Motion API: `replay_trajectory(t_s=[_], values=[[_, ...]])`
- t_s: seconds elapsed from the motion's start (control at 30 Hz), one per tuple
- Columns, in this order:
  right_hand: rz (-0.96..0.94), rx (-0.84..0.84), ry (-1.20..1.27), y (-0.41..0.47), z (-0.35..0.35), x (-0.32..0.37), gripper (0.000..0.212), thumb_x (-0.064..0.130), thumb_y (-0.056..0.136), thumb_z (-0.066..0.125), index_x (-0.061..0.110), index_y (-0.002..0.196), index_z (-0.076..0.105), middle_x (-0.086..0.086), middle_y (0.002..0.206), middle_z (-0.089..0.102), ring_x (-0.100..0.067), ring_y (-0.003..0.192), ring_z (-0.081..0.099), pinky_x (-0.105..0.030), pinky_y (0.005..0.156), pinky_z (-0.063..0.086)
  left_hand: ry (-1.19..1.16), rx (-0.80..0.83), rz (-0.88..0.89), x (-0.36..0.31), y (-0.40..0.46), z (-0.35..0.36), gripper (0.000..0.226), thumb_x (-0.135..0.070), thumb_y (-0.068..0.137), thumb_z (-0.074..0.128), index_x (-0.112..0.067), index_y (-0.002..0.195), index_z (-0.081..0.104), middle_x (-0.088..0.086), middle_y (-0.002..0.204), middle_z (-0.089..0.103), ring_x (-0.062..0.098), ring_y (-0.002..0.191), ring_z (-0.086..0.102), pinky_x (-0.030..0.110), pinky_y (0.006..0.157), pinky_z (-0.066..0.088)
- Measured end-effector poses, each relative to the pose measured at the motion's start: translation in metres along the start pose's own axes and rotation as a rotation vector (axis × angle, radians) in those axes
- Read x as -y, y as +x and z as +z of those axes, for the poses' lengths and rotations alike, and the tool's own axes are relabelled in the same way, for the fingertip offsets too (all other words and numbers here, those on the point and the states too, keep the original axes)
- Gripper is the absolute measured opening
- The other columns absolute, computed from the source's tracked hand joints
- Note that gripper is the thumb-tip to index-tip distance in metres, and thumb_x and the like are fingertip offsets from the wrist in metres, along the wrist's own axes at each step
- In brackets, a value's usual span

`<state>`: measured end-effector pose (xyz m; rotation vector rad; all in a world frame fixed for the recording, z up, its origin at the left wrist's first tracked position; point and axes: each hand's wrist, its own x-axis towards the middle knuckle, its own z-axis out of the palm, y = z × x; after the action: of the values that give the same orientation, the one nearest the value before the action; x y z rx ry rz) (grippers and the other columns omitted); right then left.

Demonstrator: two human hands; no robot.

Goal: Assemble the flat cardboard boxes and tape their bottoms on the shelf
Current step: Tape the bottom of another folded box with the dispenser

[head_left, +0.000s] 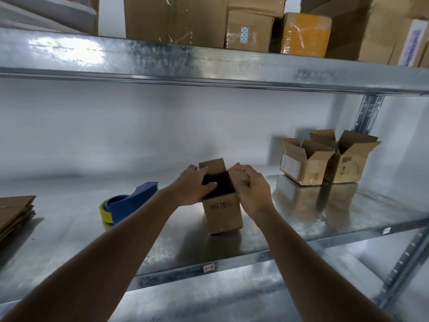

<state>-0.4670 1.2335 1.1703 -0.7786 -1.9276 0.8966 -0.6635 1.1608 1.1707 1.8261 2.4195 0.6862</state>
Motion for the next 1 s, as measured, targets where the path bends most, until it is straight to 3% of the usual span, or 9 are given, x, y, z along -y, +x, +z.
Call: replay_trajectory(t_s=[0.07, 0.13, 0.23, 0.3, 0.37, 0.43, 0.57, 0.7, 1.0], values=[[0.131, 0.030, 0.014, -0.001, -0.002, -0.003, 0.027, 0.007, 0.106, 0.049, 0.010, 0.125, 0.068, 0.001, 0.099, 0.067, -0.020, 0.093, 0.067, -0.039, 0.088, 0.062, 0.061, 0.017, -0.045, 0.000, 0.002, -0.002, 0.037, -0.070, 0.094, 0.047, -0.033, 0.094, 0.052, 0.000, 0.109, 0.054, 0.021, 0.113, 0.051, 0.036, 0.086, 0.047], [0.211, 0.054, 0.007, -0.001, 0.000, -0.005, 0.025, 0.007, 0.106, 0.049, 0.001, 0.118, 0.070, -0.016, 0.114, 0.071, -0.031, 0.099, 0.069, -0.049, 0.092, 0.061, 0.041, 0.079, -0.061, -0.003, 0.003, -0.005, 0.046, -0.076, 0.088, 0.051, -0.030, 0.093, 0.052, -0.001, 0.106, 0.049, 0.019, 0.109, 0.051, 0.036, 0.084, 0.047], [0.169, 0.131, -0.193, 0.004, 0.001, -0.002, 0.026, 0.013, 0.107, 0.047, 0.004, 0.110, 0.072, -0.014, 0.157, 0.047, -0.028, 0.124, 0.062, -0.036, 0.103, 0.053, 0.090, 0.183, -0.067, -0.005, 0.000, -0.014, 0.076, -0.094, 0.069, 0.048, -0.028, 0.107, 0.050, 0.000, 0.115, 0.045, 0.021, 0.117, 0.043, 0.045, 0.098, 0.048], [0.137, 0.226, -0.340, 0.007, -0.005, 0.001, 0.025, 0.023, 0.105, 0.049, 0.009, 0.095, 0.066, -0.007, 0.161, 0.044, -0.021, 0.125, 0.062, -0.027, 0.083, 0.049, 0.078, 0.236, -0.082, -0.003, -0.004, -0.018, 0.078, -0.095, 0.067, 0.050, -0.027, 0.106, 0.052, 0.000, 0.123, 0.042, 0.022, 0.123, 0.037, 0.043, 0.101, 0.042], [0.134, 0.279, -0.381, 0.009, -0.010, 0.002, 0.032, 0.034, 0.101, 0.053, 0.011, 0.080, 0.059, -0.007, 0.112, 0.073, -0.020, 0.098, 0.069, -0.026, 0.062, 0.041, 0.036, 0.280, -0.126, -0.002, -0.011, -0.021, 0.097, -0.100, 0.063, 0.051, -0.026, 0.125, 0.051, -0.005, 0.135, 0.030, 0.019, 0.125, 0.034, 0.038, 0.103, 0.039], [0.141, 0.321, -0.414, 0.009, -0.012, 0.005, 0.039, 0.042, 0.099, 0.055, 0.014, 0.073, 0.054, 0.001, 0.070, 0.060, -0.016, 0.069, 0.060, -0.026, 0.059, 0.037, 0.000, 0.278, -0.126, 0.001, -0.015, -0.018, 0.101, -0.095, 0.065, 0.051, -0.024, 0.136, 0.043, -0.007, 0.139, 0.023, 0.016, 0.123, 0.038, 0.030, 0.100, 0.043], [0.116, 0.410, -0.522, 0.006, 0.004, 0.006, 0.032, 0.052, 0.102, 0.048, 0.021, 0.103, 0.055, 0.003, 0.099, 0.060, -0.013, 0.085, 0.063, -0.024, 0.069, 0.047, -0.132, 0.139, -0.052, 0.003, -0.021, -0.009, 0.062, -0.068, 0.082, 0.068, -0.031, 0.125, 0.044, -0.015, 0.122, 0.040, 0.015, 0.109, 0.053, 0.010, 0.069, 0.043], [0.120, 0.268, -0.349, -0.008, 0.020, -0.003, 0.048, 0.054, 0.103, 0.048, 0.023, 0.139, 0.048, 0.003, 0.130, 0.055, -0.020, 0.111, 0.062, -0.044, 0.096, 0.059, -0.235, 0.063, 0.015, 0.007, -0.031, 0.000, 0.080, -0.076, 0.073, 0.066, -0.034, 0.137, 0.044, -0.018, 0.121, 0.049, 0.005, 0.097, 0.055, 0.010, 0.068, 0.042], [0.155, 0.012, -0.227, -0.014, 0.011, -0.013, 0.051, 0.051, 0.097, 0.066, 0.019, 0.136, 0.057, 0.000, 0.123, 0.064, -0.019, 0.106, 0.061, -0.031, 0.087, 0.052, -0.407, 0.011, 0.049, -0.005, -0.021, 0.020, 0.072, -0.077, 0.074, 0.071, -0.037, 0.129, 0.048, -0.016, 0.129, 0.047, 0.008, 0.108, 0.057, 0.021, 0.083, 0.054]])
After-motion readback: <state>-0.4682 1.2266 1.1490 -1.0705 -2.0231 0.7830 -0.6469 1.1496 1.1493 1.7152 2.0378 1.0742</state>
